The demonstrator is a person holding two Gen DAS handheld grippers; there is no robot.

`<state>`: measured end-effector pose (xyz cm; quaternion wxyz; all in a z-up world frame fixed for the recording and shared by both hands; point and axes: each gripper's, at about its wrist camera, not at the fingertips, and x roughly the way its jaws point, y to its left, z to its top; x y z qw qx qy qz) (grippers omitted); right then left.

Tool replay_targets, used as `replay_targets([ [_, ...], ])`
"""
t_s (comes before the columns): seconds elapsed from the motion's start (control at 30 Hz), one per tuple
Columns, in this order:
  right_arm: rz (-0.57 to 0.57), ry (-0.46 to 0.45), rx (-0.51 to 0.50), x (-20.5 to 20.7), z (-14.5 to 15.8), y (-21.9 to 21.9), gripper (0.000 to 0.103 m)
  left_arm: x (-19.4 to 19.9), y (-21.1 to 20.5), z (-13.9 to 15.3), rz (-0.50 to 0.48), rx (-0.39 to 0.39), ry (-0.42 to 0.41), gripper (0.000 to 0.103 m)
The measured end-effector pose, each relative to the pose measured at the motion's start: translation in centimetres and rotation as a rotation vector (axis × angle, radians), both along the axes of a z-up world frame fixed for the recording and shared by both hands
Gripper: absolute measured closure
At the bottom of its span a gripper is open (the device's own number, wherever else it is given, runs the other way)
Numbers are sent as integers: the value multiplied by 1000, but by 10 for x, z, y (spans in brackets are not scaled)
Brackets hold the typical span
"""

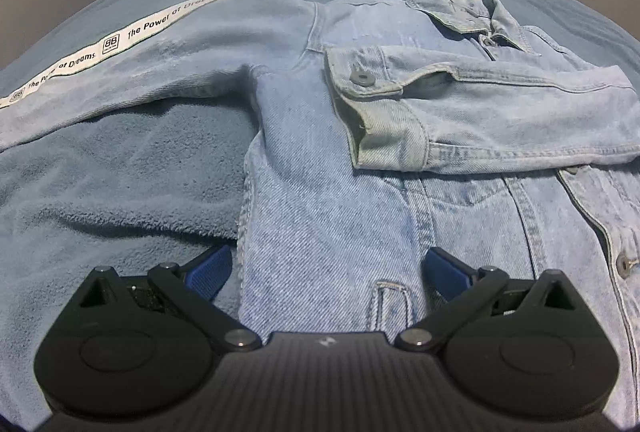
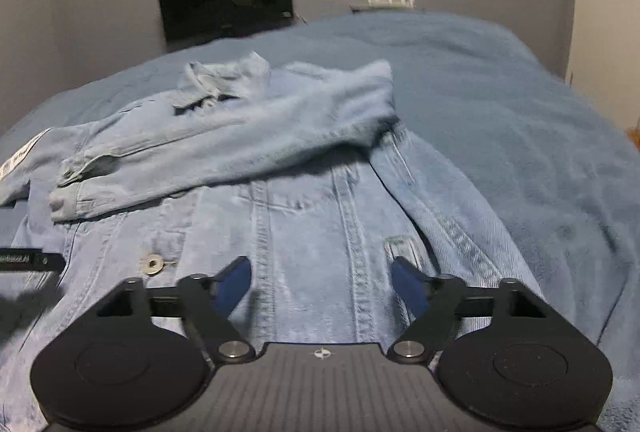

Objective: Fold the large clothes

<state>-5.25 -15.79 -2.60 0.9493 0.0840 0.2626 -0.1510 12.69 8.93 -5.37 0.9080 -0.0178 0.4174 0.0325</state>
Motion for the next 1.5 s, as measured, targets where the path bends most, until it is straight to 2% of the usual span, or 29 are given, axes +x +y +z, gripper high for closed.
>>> replay_targets([
  [0.07, 0, -22, -5, 3, 1, 8, 23, 0, 0, 0, 0, 4, -5, 0],
  [0.13, -4, -67, 53, 6, 1, 16, 23, 0, 0, 2, 18, 9, -24, 0],
  [0.2, 5, -128, 65, 10, 4, 26, 22, -1, 3, 7, 60, 26, -54, 0],
  [0.3, 50, -179, -3, 17, 5, 39, 21, -5, 12, 16, 115, 33, -124, 0],
  [0.4, 92, -240, -77, 21, 14, 44, 21, -4, 23, 21, 172, 35, -123, 0],
  [0.47, 131, -283, -126, 27, 23, 48, 13, -2, 30, 25, 191, 35, -125, 0],
  [0.53, 200, -300, -119, 31, 25, 51, 12, 0, 37, 29, 204, 76, -144, 0],
  [0.6, 266, -285, -117, 35, 19, 57, 12, 3, 51, 34, 250, 122, -171, 0],
  [0.63, 285, -270, -124, 36, 14, 59, 12, 5, 63, 36, 282, 114, -186, 0],
  [0.83, 351, -209, -142, 51, 2, 72, 12, 7, 141, 35, 422, -79, -265, 0],
  [0.93, 350, -174, -130, 58, -6, 76, 12, 7, 169, 32, 446, -132, -332, 0],
  [1.1, 350, -150, -137, 60, -12, 82, 12, 17, 205, 17, 491, -72, -404, 0],
  [1.2, 360, -132, -158, 63, -15, 87, 12, 18, 233, 4, 585, -64, -408, 0],
  [1.27, 367, -116, -173, 65, -17, 90, 12, 17, 254, -3, 649, -105, -418, 0],
  [1.37, 375, -92, -190, 70, -21, 94, 12, 7, 284, -9, 705, -230, -480, 0],
  [1.5, 385, -76, -204, 72, -24, 96, 12, 5, 309, -8, 755, -259, -539, 0],
])
